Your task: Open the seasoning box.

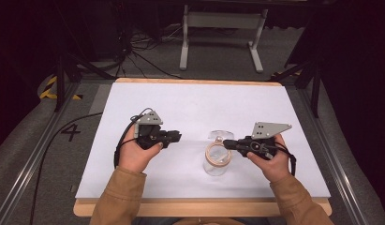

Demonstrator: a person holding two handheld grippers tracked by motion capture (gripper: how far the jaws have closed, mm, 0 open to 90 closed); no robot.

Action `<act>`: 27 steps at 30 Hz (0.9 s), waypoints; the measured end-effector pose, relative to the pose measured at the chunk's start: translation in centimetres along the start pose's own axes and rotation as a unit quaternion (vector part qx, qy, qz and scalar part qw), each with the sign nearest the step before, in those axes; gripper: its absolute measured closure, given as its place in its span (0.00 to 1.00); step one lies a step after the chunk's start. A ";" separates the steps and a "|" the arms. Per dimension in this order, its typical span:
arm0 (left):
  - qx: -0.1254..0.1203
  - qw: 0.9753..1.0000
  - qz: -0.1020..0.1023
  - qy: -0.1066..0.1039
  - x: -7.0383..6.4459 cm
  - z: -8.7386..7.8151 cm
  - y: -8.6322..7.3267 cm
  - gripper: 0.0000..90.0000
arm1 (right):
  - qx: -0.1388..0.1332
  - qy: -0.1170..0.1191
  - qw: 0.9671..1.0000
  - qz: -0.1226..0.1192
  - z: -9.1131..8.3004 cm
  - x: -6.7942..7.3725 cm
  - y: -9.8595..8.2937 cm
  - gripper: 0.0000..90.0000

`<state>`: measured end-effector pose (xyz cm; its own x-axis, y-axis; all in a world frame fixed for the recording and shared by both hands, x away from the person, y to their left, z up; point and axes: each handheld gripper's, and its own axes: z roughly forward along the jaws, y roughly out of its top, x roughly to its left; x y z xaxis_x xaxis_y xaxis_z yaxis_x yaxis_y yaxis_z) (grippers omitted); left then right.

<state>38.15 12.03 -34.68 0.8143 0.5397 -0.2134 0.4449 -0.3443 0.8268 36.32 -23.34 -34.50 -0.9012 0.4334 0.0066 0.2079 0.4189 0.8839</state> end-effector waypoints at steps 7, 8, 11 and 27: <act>0.004 1.000 -0.013 0.012 0.3 -1.1 -1.0 0.89 | -0.001 0.000 1.000 0.008 0.5 -1.1 0.2 1.00; 0.007 1.000 -0.014 0.012 0.3 -1.2 -1.1 0.89 | -0.002 0.000 1.000 0.009 0.6 -1.3 0.2 1.00; 0.014 1.000 -0.013 0.013 0.4 -1.3 -1.4 0.88 | 0.001 -0.003 1.000 0.012 0.8 -1.7 0.1 1.00; 0.017 1.000 -0.013 0.010 0.5 -0.9 -1.3 0.85 | 0.006 -0.024 0.999 0.026 0.7 -2.6 -0.5 1.00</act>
<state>37.58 13.45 -35.37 0.7952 0.5636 -0.2238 0.4785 -0.3564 0.8025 38.82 -24.14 -35.24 -0.8694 0.4932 0.0295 0.2594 0.4048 0.8768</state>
